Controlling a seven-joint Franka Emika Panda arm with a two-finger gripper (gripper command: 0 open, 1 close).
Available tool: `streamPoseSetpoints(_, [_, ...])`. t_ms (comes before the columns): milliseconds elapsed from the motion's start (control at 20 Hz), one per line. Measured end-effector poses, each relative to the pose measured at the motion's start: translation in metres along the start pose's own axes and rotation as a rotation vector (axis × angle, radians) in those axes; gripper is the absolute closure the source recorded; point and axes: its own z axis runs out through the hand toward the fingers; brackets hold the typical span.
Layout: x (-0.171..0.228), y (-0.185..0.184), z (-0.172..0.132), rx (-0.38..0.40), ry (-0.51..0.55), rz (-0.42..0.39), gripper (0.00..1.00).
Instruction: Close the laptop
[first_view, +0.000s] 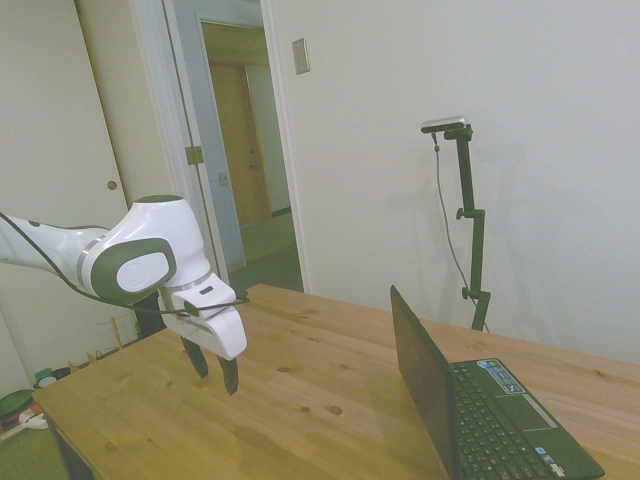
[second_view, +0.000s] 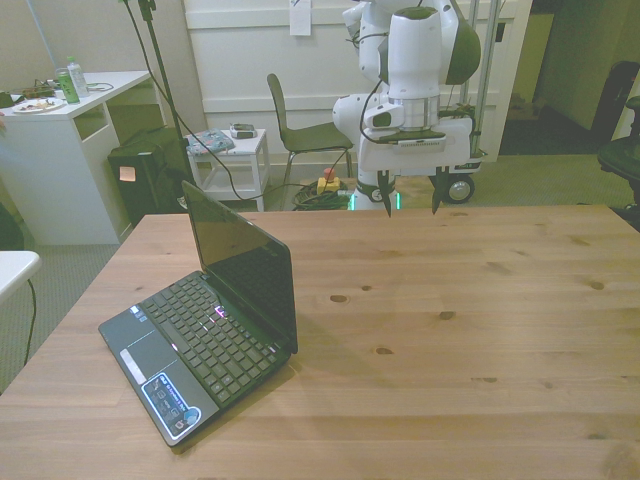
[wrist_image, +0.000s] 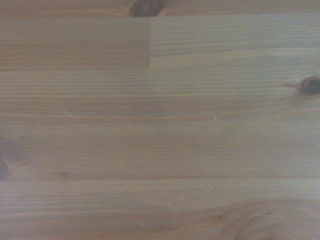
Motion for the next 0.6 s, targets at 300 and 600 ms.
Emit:
streamPoseSetpoints(300, [0.024, 0.018, -0.007, 0.031, 0.029, 0.057, 0.0])
streamPoseSetpoints(600, [0.1, 0.057, -0.069, 0.122, 0.106, 0.231, 0.0])
